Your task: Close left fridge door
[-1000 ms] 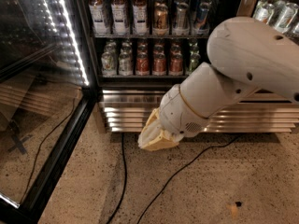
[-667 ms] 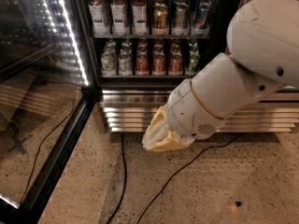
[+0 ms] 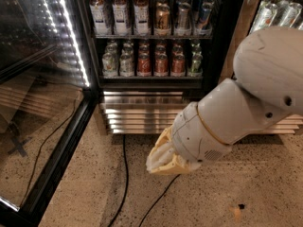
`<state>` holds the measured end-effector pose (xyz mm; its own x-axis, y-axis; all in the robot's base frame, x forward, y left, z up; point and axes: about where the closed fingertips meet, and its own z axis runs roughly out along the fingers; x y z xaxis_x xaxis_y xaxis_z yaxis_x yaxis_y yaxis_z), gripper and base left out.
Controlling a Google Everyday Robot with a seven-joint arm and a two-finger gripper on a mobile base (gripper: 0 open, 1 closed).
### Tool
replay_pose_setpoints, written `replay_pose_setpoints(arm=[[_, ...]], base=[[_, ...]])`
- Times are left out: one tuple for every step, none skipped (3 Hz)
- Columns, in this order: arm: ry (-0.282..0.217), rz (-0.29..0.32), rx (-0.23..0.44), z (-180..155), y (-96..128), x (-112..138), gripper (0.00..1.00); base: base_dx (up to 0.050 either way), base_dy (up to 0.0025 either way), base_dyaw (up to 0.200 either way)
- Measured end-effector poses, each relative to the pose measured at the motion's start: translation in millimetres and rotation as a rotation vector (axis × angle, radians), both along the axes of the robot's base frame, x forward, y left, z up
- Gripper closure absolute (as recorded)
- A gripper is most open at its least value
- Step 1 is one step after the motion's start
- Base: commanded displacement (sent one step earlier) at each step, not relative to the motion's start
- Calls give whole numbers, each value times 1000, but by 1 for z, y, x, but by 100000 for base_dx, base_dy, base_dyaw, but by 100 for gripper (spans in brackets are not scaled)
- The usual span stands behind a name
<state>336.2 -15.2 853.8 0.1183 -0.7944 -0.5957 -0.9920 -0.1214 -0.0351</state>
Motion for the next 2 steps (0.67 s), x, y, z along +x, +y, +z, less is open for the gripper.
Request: replay_pose_setpoints(arm=[[40,41,46,-8,8,-27,100],[72,72,99,-20,23,-45,100]], base=[[0,0,0],[0,0,0]])
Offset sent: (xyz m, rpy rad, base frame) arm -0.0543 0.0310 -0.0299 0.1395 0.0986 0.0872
